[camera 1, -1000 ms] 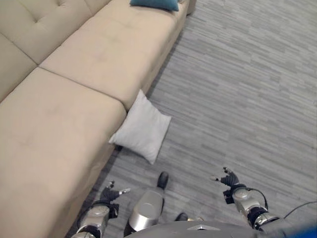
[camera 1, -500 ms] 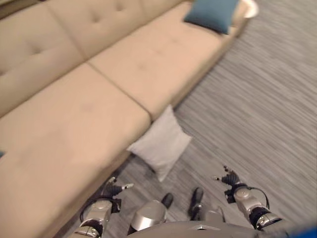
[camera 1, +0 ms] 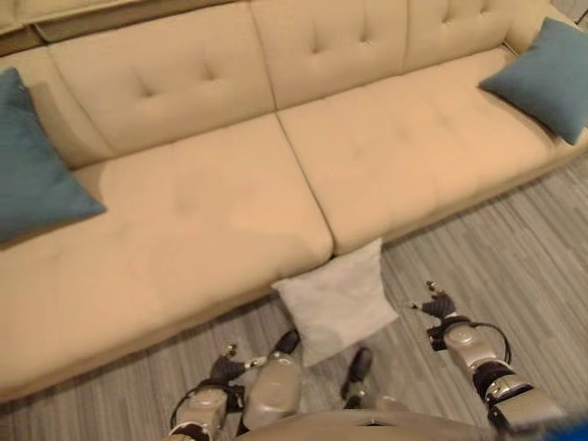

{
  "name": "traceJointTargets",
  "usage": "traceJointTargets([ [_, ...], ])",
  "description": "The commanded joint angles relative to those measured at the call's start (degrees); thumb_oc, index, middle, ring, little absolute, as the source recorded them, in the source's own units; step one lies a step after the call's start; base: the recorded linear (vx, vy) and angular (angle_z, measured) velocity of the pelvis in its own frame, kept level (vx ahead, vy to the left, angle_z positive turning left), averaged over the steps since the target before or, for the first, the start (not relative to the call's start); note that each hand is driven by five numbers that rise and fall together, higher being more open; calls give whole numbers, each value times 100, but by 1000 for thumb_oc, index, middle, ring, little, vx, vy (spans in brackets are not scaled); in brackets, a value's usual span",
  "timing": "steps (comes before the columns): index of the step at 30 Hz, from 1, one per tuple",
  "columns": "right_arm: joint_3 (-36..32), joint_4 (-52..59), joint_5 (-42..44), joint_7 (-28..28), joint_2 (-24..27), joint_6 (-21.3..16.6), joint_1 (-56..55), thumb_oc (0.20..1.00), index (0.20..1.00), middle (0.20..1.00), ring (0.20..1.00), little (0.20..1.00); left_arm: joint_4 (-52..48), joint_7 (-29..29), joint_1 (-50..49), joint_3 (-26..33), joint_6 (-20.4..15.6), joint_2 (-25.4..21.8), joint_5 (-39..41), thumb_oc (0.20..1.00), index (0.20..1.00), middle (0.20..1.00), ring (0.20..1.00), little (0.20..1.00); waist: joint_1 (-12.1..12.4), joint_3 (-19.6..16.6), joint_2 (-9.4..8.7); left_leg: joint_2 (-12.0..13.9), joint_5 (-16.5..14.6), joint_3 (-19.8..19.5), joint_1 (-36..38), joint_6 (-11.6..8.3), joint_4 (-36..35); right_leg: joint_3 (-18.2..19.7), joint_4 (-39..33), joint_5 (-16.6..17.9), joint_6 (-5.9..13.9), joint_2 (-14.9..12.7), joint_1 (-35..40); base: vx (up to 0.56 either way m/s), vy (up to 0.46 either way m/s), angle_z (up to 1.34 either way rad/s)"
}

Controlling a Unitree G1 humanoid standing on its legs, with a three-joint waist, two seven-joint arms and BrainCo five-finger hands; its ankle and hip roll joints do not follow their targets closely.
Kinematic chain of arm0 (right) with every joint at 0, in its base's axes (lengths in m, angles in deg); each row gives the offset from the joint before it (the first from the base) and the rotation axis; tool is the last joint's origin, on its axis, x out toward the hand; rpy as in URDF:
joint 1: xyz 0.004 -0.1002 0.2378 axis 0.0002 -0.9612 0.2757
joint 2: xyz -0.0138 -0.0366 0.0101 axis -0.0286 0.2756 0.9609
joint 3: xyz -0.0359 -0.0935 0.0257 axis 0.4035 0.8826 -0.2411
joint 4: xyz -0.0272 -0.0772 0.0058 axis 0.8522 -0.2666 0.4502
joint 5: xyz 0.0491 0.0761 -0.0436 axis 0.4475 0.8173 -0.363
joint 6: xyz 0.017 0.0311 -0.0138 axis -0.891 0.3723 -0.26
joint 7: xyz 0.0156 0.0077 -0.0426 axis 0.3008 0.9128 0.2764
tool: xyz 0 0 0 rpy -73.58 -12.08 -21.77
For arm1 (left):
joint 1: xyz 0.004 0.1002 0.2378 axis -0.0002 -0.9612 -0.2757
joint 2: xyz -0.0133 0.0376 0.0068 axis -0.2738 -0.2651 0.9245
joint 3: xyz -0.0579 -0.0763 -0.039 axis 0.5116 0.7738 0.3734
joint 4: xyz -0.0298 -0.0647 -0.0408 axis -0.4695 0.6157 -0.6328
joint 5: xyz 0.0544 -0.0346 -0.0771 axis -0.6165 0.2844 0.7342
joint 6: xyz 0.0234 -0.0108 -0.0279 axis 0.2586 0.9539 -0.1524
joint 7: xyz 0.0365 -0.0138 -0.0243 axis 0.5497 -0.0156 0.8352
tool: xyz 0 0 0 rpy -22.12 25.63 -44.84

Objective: Pick up all the scattered cushions and arrange them neatly on the sofa.

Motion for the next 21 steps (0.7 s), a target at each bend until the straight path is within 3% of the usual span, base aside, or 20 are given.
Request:
traceJointTargets([
  [1,-106,-219,111,2,-105,-172,276,1000,1000,1000,1000,1000,-42,-92,-344,4,0,-266,-107,1000,1000,1000,1000,1000,374,-241,-61,468,-707,532,754,648,-760,-28,8,-227,398,254,146,104,-27,107],
  [2,-93,-222,24,20,-143,-154,231,1000,1000,1000,1000,1000,27,-108,-444,54,17,-307,-154,1000,1000,1000,1000,1000,405,-301,-74,408,-687,317,984,682,-1018,-56,12,-247,391,291,246,110,-12,-25],
  [6,-51,-185,-88,56,-165,-123,231,1000,1000,1000,1000,1000,17,-143,-519,52,44,-323,-178,1000,1000,1000,1000,1000,443,-385,-54,456,-589,279,1249,721,-1366,-73,130,-304,391,307,284,32,14,-11],
  [8,-17,-149,-149,72,-169,-129,255,1000,1000,1000,1000,1000,-44,-157,-545,57,43,-366,-139,1000,1000,1000,1000,1000,453,-375,5,496,-517,199,1342,766,-1460,17,597,-434,378,290,170,12,17,-14],
  [10,2,-130,-152,89,-180,-117,364,1000,1000,1000,1000,1000,-192,-155,-501,23,18,-433,-59,1000,1000,1000,1000,1000,337,-329,91,507,-453,-7,1352,838,-1480,758,1194,-565,442,356,-218,-2,-12,-11],
  [11,43,-132,-158,116,-191,-117,417,1000,1000,1000,1000,1000,-230,-128,-481,-9,-11,-459,-41,1000,1000,1000,1000,1000,317,-312,147,536,-418,-123,1368,849,-1495,1314,1343,-632,491,366,-250,3,-38,4],
  [12,43,-133,-158,116,-192,-117,418,1000,1000,1000,1000,1000,-231,-128,-481,-9,-11,-459,-41,1000,1000,1000,1000,1000,323,-305,146,536,-420,-117,1378,850,-1498,1321,1351,-638,492,364,-248,14,-217,22],
  [14,16,-148,-159,125,-221,-107,387,1000,1000,1000,1000,1000,-208,-85,-487,29,-49,-500,65,1000,1000,1000,1000,1000,457,-343,197,709,-326,-378,1309,762,-1587,1539,1490,-520,505,7,-12,58,-454,37],
  [16,76,-189,-170,145,-239,-93,340,1000,1000,1000,1000,1000,-93,-35,-506,66,-88,-476,146,1000,1000,1000,1000,1000,553,-392,77,820,-138,-524,1157,527,-1656,1428,883,-662,551,51,300,74,-521,75],
  [18,122,-131,-193,104,-75,-126,362,1000,1000,1000,1000,1000,-128,-7,-357,-4,-141,-346,341,1000,1000,1000,1000,1000,447,-309,187,964,389,-599,728,174,-1704,1312,647,-760,462,367,209,-59,-390,74],
  [19,121,-131,-193,105,-71,-126,363,1000,1000,1000,1000,1000,-127,-6,-355,-4,-141,-343,341,1000,1000,1000,1000,1000,437,-329,191,964,401,-612,700,174,-1704,1300,637,-745,463,371,190,-165,-318,163],
  [20,84,-111,-190,73,86,-132,388,1000,1000,1000,1000,1000,-254,8,-212,-108,-175,-242,355,1000,1000,1000,1000,1000,305,-212,237,972,571,-221,434,118,-1704,1093,412,-723,396,415,203,-225,-202,186],
  [21,44,-149,-164,63,203,-116,427,1000,1000,1000,1000,1000,-340,-10,-125,-169,-198,-149,408,1000,1000,1000,1000,1000,186,-211,229,996,435,122,504,191,-1704,826,290,-559,332,367,114,-265,-256,142],
])
